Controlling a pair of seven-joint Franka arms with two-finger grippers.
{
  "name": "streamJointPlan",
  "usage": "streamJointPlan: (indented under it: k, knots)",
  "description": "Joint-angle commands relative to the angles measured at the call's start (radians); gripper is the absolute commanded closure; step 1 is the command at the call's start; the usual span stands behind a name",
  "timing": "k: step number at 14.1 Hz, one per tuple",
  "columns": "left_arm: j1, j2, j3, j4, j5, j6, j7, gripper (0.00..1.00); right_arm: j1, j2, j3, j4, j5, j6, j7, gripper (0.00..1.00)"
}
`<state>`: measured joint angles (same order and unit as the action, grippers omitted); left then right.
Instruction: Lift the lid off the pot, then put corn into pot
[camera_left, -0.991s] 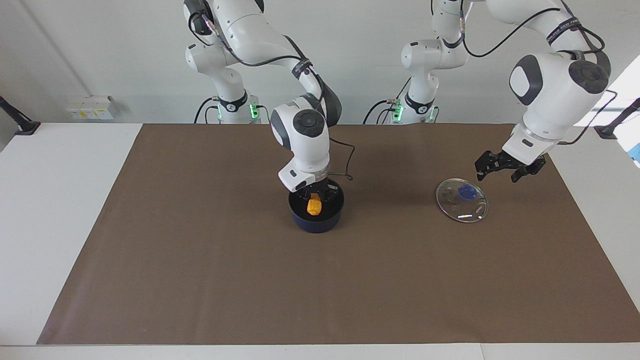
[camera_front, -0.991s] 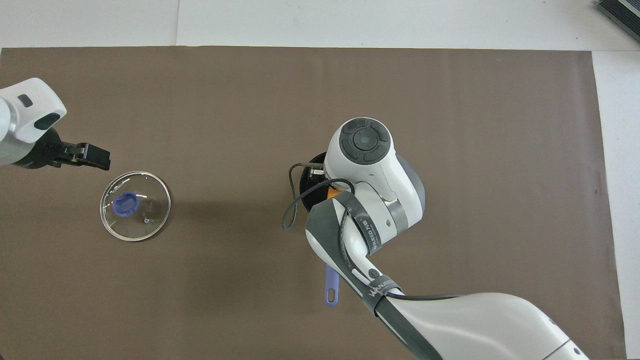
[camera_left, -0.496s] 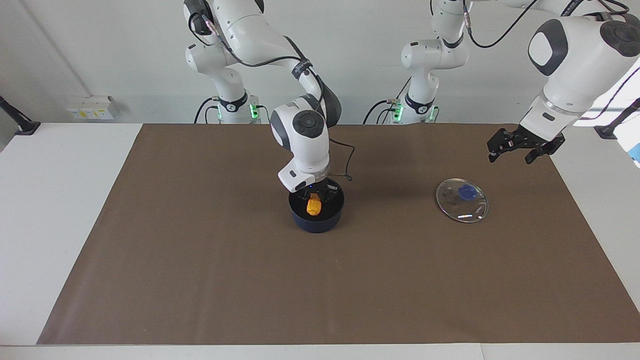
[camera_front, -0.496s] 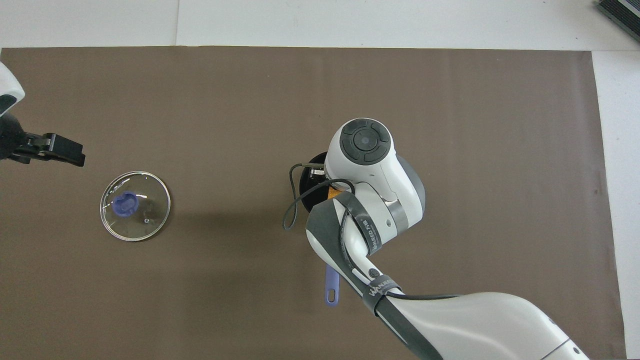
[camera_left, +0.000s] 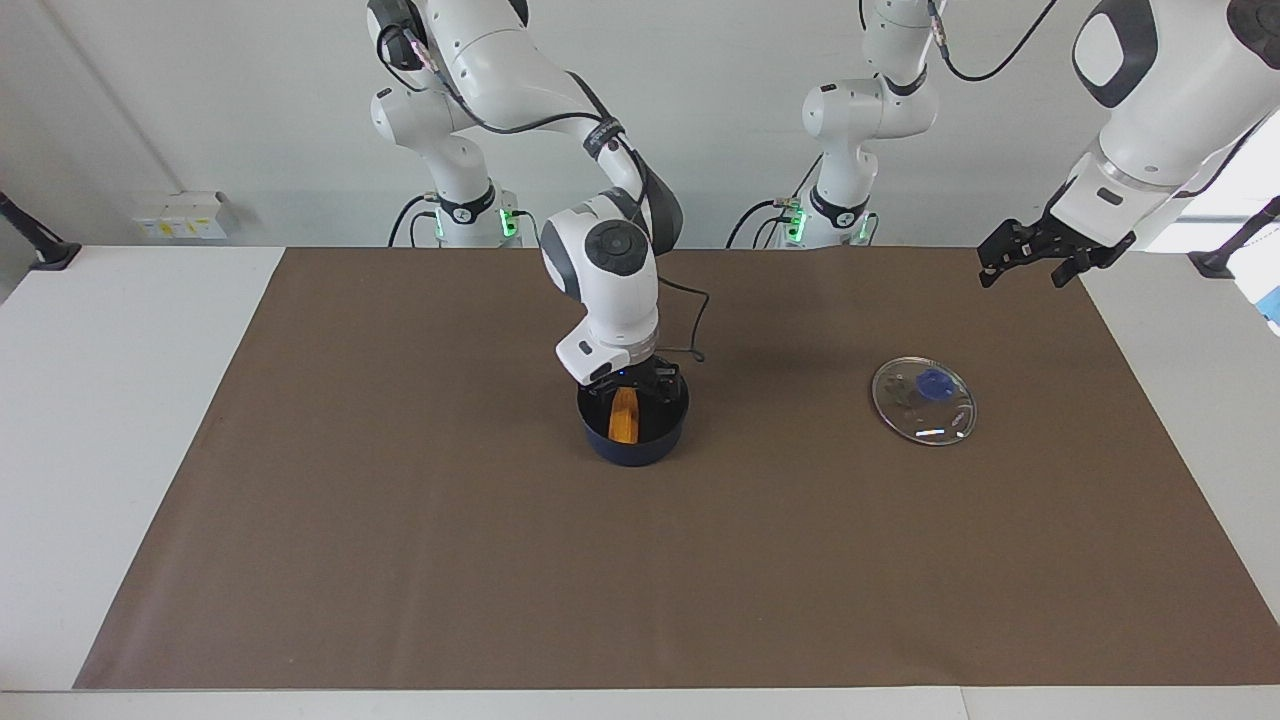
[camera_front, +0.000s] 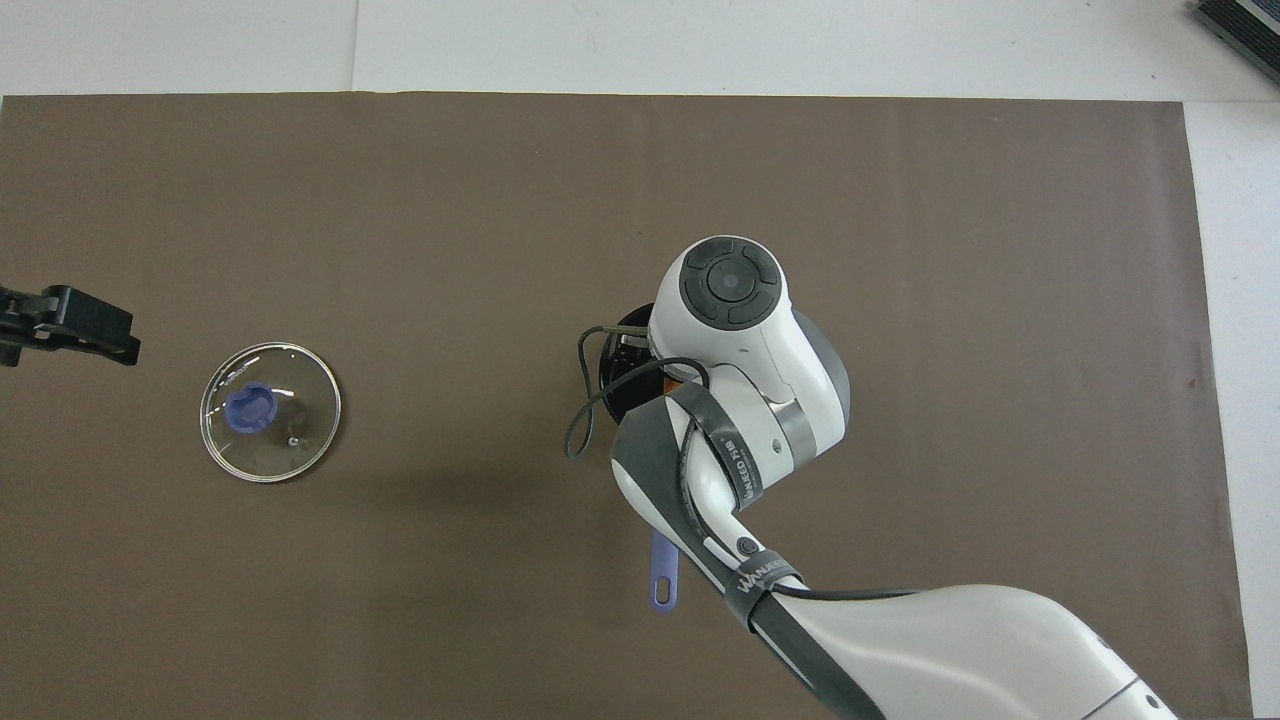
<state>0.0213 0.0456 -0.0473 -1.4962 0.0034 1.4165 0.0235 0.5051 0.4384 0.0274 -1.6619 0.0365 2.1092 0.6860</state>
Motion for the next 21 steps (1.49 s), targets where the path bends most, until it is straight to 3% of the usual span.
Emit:
streamJointPlan:
  k: [1,6,13,16,21]
  knots:
    - [0.002,-0.035,-0.003,0.004,-0.002,-0.021,-0.022,0.0,-0.011,-0.042,0.0,-0.009,0.003,-0.001,-0.01,0.0]
    - [0.002,-0.062,-0.003,-0.012,-0.005,-0.01,-0.014,0.0,-0.085,-0.183,-0.009,-0.009,0.003,-0.107,-0.023,0.0]
    - [0.014,-0.064,-0.002,-0.012,-0.005,-0.008,-0.019,0.0,-0.265,-0.4,-0.012,-0.004,0.014,-0.334,-0.285,0.0]
    - [0.016,-0.064,0.006,-0.01,-0.005,-0.01,-0.019,0.0,-0.351,-0.421,-0.014,0.1,0.02,-0.507,-0.408,0.0]
    - [0.015,-0.066,0.006,-0.01,-0.005,-0.008,-0.019,0.0,-0.422,-0.472,-0.015,0.18,0.023,-0.656,-0.471,0.0]
